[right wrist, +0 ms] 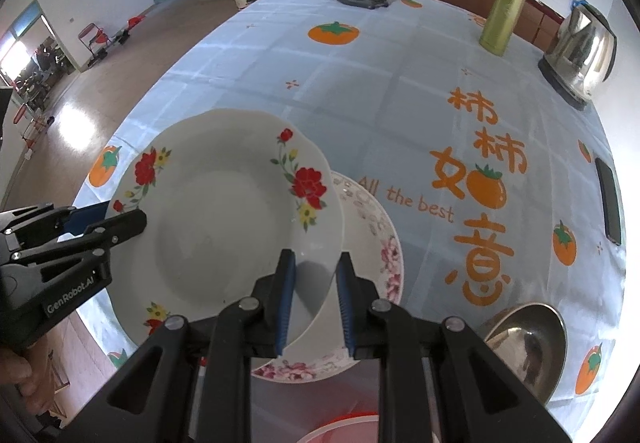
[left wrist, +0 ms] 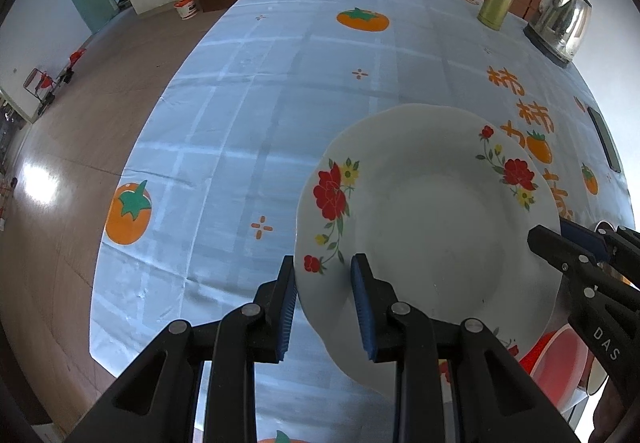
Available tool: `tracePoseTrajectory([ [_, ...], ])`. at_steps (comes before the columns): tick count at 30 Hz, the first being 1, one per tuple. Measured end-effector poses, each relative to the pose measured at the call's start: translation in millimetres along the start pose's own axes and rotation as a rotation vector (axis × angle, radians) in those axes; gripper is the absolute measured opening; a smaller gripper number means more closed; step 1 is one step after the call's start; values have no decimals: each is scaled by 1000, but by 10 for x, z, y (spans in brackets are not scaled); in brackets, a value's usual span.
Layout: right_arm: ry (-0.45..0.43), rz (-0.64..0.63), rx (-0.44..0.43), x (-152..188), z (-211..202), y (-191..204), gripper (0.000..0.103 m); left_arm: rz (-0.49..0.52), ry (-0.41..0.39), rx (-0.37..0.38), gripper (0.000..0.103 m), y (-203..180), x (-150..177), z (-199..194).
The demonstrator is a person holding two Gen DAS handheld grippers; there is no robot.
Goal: Organize plates and bowls
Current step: 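Lower the red-flower plate with both grippers onto the pink-floral plate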
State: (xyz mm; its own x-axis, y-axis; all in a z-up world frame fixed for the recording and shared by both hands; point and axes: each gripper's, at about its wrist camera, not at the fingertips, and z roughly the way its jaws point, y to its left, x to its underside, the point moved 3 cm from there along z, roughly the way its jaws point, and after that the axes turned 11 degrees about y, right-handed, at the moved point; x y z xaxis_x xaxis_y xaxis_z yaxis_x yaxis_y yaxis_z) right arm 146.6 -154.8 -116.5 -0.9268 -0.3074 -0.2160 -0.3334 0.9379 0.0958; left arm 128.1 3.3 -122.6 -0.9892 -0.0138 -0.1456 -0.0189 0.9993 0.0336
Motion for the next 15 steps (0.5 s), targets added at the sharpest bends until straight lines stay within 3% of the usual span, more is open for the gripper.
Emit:
tracePoseTrajectory([
  [15, 3, 28, 2, 90, -1, -148, 21, 30, 8, -2, 30, -150, 9, 16],
])
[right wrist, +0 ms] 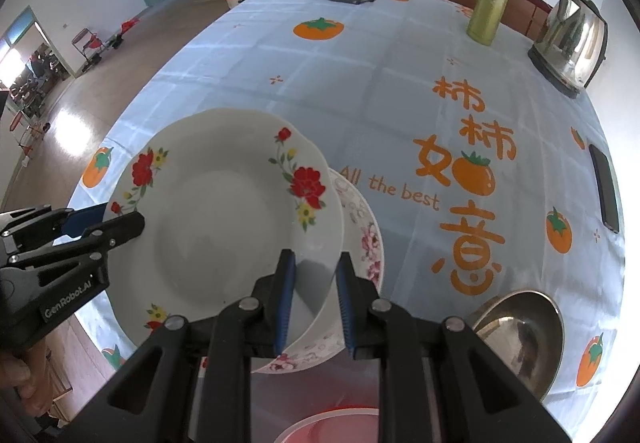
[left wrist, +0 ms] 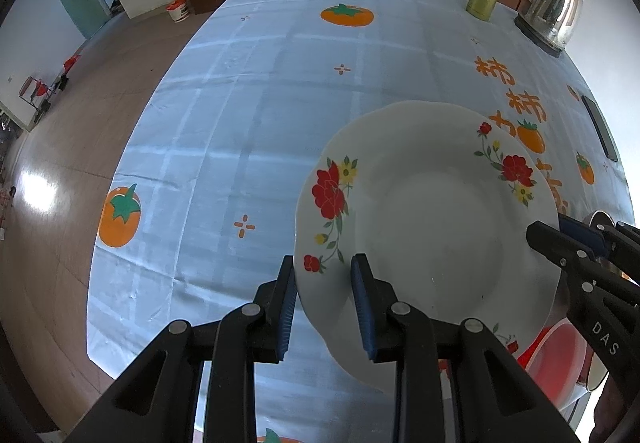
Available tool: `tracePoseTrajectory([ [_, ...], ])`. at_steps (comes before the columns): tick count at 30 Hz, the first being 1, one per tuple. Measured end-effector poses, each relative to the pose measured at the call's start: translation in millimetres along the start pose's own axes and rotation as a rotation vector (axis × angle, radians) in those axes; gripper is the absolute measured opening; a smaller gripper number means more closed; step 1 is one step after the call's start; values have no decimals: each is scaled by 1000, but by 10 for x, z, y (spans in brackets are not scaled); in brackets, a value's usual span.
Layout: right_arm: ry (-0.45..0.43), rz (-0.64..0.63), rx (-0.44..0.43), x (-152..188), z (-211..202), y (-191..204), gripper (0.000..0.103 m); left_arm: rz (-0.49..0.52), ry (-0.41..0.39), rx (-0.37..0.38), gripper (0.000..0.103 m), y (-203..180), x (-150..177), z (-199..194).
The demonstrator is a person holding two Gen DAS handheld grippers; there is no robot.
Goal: Organize plates and bowls
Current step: 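Lower the red-flower plate with both grippers onto the pink-floral plate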
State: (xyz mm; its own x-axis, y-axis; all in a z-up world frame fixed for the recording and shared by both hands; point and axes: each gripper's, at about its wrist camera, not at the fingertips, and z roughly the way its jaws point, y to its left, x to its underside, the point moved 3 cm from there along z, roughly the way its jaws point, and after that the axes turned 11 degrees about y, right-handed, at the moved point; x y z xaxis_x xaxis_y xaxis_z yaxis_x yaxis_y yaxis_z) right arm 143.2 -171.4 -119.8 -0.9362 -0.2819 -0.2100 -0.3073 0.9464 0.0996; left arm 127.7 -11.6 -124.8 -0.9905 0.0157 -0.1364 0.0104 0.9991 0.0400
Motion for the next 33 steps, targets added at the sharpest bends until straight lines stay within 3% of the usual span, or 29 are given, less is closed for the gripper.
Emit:
tracePoseTrajectory([
  [33, 29, 48, 16, 100, 93, -271, 21, 56, 25, 5, 30, -263, -41, 129],
])
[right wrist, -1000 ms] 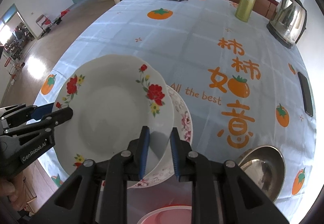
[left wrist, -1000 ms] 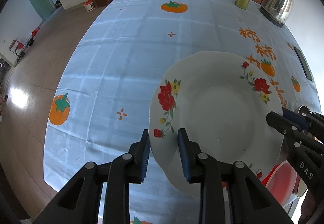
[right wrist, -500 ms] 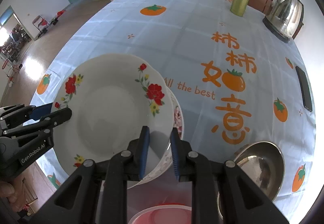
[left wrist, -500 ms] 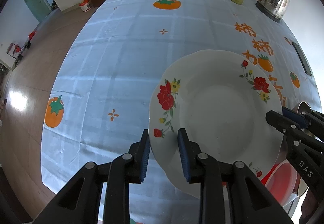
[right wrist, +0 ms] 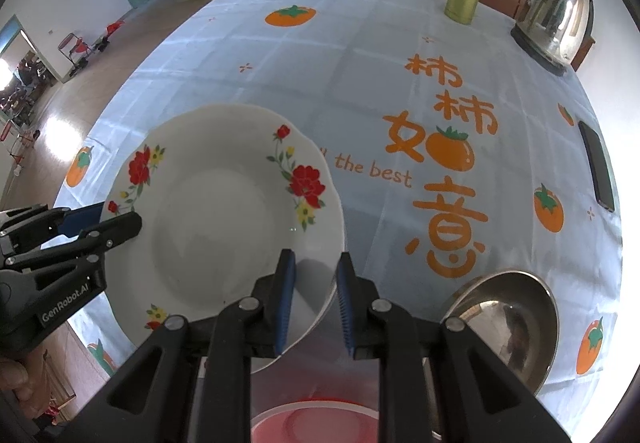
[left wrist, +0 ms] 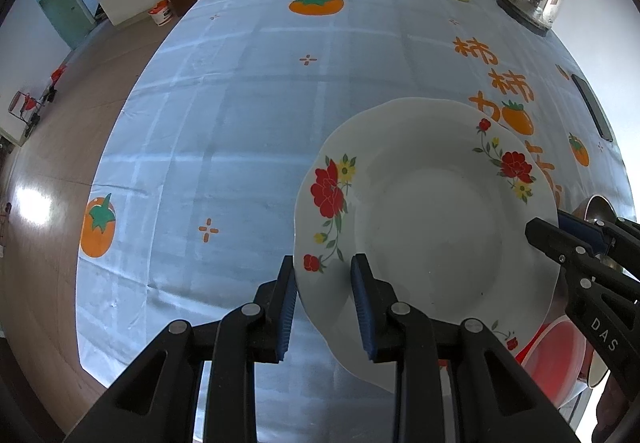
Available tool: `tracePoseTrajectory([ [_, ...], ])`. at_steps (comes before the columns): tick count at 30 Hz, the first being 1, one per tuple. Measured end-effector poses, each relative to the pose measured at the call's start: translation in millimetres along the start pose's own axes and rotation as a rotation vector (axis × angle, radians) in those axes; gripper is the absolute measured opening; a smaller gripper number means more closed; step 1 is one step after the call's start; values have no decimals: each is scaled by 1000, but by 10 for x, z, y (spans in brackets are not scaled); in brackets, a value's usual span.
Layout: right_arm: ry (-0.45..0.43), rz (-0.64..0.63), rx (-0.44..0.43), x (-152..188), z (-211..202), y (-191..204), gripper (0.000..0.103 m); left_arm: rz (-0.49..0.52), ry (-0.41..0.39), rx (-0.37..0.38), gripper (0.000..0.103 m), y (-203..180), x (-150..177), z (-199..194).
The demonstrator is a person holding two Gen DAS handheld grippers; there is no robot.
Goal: Organize plates and bowls
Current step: 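Lower the red-flower plate with both grippers onto the pink-floral plate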
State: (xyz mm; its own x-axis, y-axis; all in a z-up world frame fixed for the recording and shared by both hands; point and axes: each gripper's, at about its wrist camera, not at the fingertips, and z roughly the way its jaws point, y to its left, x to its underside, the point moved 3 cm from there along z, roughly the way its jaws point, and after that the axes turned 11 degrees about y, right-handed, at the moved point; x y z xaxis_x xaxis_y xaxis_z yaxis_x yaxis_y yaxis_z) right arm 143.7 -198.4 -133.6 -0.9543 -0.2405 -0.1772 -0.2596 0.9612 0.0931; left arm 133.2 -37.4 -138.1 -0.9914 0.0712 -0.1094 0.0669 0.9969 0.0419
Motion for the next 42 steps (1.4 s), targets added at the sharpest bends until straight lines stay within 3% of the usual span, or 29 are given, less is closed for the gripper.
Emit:
tracePoseTrajectory([
  [42, 38, 12, 18, 148, 107, -139, 21, 34, 35, 14, 30, -144, 64, 165],
])
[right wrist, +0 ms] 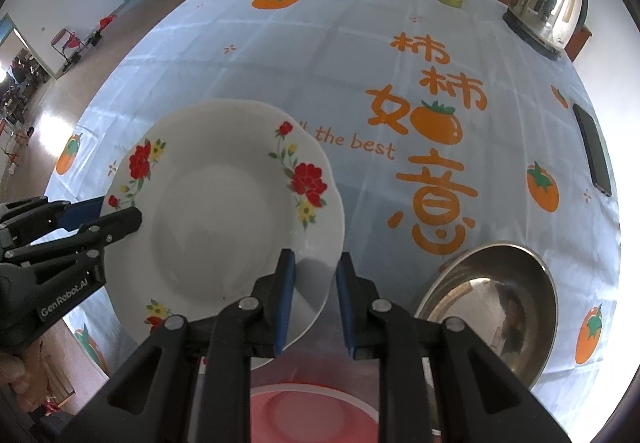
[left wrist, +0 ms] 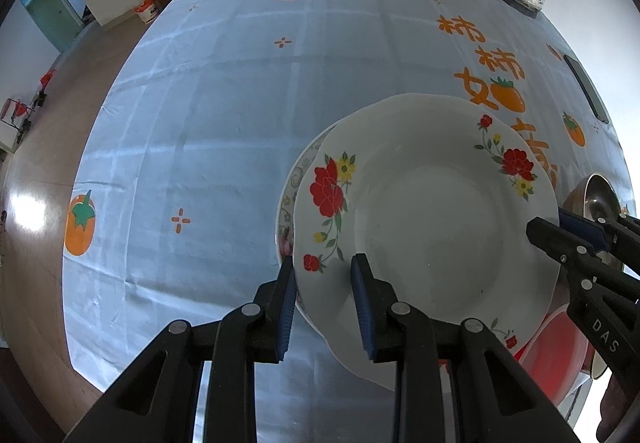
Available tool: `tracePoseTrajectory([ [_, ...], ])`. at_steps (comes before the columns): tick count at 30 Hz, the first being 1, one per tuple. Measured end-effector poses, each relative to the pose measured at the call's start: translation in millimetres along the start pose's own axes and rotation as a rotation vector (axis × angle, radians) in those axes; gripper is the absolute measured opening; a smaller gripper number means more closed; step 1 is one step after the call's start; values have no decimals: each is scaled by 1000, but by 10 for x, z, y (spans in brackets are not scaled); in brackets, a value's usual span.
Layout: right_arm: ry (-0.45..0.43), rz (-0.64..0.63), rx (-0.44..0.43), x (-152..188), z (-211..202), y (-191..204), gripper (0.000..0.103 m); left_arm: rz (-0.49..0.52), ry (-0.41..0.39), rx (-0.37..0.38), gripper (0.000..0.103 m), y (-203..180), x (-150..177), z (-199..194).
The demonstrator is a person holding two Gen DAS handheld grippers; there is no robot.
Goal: Organize plates and bowls
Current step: 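Lower the red-flower plate with both grippers onto the pink-floral plate, then open both grippers to release the red-flower plate on the stack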
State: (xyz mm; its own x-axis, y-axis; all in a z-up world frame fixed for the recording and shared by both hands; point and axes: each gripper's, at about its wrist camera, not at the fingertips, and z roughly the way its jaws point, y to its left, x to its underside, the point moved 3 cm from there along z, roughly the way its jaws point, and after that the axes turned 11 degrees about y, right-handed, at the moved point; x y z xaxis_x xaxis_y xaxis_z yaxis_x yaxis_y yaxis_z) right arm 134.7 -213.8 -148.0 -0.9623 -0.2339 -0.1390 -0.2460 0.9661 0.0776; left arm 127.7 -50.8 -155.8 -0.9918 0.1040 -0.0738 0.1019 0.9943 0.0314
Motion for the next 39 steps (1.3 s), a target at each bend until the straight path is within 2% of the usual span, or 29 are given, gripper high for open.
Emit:
tracePoseTrajectory([
  [39, -8, -20, 0, -30, 76, 120, 21, -24, -9, -8, 30, 116, 19, 42],
])
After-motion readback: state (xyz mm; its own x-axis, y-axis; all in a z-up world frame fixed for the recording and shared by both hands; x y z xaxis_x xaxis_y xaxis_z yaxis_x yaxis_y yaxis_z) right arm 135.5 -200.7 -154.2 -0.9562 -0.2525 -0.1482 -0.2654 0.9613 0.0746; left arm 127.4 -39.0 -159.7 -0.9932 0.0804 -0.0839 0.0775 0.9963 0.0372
